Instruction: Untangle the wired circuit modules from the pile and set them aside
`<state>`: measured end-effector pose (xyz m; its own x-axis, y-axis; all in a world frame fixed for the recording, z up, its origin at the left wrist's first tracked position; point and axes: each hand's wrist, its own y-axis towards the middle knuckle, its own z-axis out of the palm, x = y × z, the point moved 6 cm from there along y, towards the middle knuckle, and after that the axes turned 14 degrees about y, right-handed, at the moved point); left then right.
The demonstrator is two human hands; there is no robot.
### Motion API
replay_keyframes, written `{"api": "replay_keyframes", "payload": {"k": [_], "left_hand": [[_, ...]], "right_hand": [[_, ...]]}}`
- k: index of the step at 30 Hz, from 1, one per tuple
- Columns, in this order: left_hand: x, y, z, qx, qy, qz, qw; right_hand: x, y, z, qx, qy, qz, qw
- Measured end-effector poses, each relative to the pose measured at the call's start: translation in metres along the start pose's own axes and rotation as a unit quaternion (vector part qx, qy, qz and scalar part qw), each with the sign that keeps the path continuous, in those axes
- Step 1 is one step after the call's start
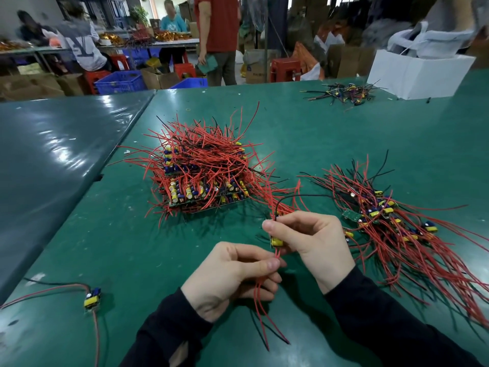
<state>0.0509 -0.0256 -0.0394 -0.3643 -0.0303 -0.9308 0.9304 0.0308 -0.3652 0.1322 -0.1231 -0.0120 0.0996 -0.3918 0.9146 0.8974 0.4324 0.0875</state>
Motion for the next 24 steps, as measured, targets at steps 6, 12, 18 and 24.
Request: {"api": "replay_keyframes", "payload": {"k": [6,12,18,24], "left_hand": [[0.005,0.001,0.006,0.032,-0.055,-0.037,0.997],[0.002,-0.003,0.007,0.064,-0.059,-0.045,0.995],[-0.003,-0.003,0.0,-0.007,-0.044,-0.007,0.999],[-0.019,-0.01,-0.025,-0.235,0.153,0.142,0.949]], "right_hand": [[-0.003,0.001,-0.001,-0.006,0.037,0.012,0.999],[-0.006,0.003,0.001,0.036,0.065,0.036,0.997],[-0.002,0.007,0.004,0.143,0.015,0.104,0.984],[0.002,0.014,-0.012,0.028,0.001,0.06,0.998]]}}
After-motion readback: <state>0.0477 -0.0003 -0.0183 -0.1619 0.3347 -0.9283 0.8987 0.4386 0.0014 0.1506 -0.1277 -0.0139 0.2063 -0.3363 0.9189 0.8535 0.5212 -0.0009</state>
